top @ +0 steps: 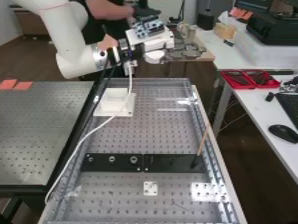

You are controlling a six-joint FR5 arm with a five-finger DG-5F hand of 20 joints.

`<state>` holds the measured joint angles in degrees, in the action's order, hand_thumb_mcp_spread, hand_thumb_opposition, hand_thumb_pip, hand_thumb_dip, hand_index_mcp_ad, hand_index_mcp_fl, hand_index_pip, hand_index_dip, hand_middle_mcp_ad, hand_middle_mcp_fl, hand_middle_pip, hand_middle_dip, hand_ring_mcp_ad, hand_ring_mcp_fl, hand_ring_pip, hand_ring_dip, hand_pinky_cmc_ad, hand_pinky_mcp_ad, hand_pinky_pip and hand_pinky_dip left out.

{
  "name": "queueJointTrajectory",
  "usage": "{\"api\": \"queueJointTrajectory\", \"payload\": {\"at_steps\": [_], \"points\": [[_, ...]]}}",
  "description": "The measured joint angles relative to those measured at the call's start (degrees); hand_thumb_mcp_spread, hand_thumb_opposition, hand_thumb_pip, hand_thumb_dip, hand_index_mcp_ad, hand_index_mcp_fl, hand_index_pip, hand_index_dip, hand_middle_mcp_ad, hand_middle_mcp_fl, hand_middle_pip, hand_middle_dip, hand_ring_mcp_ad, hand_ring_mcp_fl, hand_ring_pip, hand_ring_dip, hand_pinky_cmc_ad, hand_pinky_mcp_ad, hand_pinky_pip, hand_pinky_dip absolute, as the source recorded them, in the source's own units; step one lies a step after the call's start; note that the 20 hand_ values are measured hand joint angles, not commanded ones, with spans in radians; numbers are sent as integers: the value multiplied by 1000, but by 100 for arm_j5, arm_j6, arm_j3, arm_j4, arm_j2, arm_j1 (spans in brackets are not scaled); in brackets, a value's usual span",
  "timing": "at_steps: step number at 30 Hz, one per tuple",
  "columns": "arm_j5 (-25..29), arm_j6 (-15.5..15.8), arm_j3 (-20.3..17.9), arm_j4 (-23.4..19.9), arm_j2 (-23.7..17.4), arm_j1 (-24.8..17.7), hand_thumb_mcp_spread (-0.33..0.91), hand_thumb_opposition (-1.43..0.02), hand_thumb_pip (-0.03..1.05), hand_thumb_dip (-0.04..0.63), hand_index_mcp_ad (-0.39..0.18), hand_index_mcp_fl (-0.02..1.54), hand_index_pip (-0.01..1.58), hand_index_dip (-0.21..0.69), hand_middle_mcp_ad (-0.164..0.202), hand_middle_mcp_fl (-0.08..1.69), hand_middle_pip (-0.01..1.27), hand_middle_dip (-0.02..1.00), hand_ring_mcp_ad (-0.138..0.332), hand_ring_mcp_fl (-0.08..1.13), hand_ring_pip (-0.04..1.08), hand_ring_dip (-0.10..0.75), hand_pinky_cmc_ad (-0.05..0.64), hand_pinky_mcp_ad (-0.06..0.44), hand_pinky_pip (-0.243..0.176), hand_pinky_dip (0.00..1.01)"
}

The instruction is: Grab the drill bit and place it in the clear container

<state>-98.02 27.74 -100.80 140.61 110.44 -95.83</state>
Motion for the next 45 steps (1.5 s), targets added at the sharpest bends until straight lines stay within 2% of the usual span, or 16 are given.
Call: {"api": "queueJointTrajectory", "payload": {"at_steps": [14, 22, 37, 45], "points": [[199, -38, 398, 308, 626, -274, 609, -988, 496, 253, -134, 803, 1147, 61, 82, 244, 127, 157, 239, 93, 96, -47, 227, 176, -113, 175], [399, -18, 609, 628, 1006, -326, 609, -988, 496, 251, -134, 803, 1147, 61, 82, 244, 127, 157, 239, 96, 101, -47, 227, 176, -113, 176], [700, 98, 757, 913, 1450, -299, 609, -988, 496, 251, -134, 803, 1147, 61, 82, 244, 127, 157, 241, 94, 101, -47, 227, 176, -113, 173], [707, 75, 825, 1002, 1520, -292, 609, -988, 496, 253, -134, 803, 1150, 61, 82, 244, 127, 157, 241, 94, 101, -47, 227, 176, -113, 173]]}}
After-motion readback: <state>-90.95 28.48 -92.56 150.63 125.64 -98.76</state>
